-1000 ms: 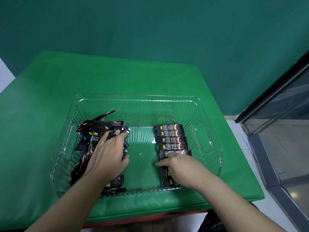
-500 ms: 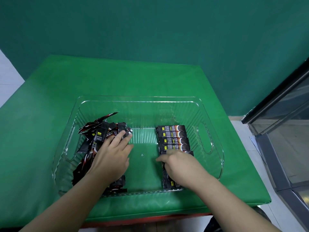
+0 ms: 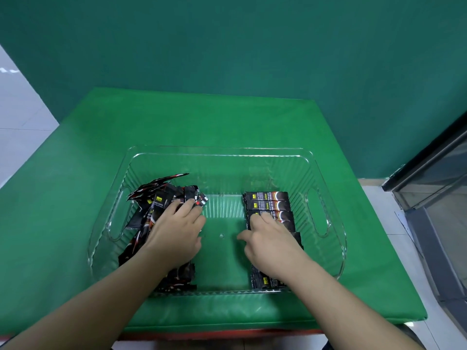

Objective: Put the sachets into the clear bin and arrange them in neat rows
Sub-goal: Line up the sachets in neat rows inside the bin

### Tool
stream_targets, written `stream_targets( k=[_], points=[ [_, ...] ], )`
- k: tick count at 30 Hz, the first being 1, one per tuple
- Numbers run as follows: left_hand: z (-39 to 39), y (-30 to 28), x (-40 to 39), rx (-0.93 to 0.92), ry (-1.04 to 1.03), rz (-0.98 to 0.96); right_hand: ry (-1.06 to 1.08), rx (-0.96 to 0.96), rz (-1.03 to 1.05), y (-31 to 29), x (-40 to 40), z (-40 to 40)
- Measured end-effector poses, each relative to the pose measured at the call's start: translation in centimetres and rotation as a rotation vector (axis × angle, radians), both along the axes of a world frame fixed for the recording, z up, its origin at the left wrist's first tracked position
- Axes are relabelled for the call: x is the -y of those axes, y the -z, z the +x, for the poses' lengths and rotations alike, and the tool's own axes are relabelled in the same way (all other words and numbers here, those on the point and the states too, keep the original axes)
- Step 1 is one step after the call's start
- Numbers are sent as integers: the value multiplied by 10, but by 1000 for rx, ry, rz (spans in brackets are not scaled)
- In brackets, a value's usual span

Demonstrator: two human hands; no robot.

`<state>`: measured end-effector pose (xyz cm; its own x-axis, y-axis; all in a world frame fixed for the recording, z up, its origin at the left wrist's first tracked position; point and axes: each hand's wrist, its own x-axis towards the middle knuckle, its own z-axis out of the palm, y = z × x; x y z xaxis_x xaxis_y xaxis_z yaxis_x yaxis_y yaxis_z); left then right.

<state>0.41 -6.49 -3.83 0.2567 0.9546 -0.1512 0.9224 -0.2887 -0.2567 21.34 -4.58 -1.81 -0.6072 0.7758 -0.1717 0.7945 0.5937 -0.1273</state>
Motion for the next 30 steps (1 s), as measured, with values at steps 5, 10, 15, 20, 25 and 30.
stream_targets(
  k=[5, 10, 15, 20, 25, 30],
  points=[
    [-2, 3, -2, 35, -18, -57, 21, 49, -2, 1, -3, 3],
    [-6, 6, -4, 66, -11, -47, 33, 40, -23, -2, -5, 0],
    [-6, 6, -2, 70, -23, -17, 84, 62, -29, -4, -14, -5],
    [-4, 5, -2, 44, -45, -28, 101, 65, -46, -2, -18, -6],
    [-5, 5, 0, 56, -57, -34, 120, 54, -30, -1, -26, -14],
    [-2, 2, 0, 53, -82, -69, 163, 106, -59, 0, -34, -16]
  ],
)
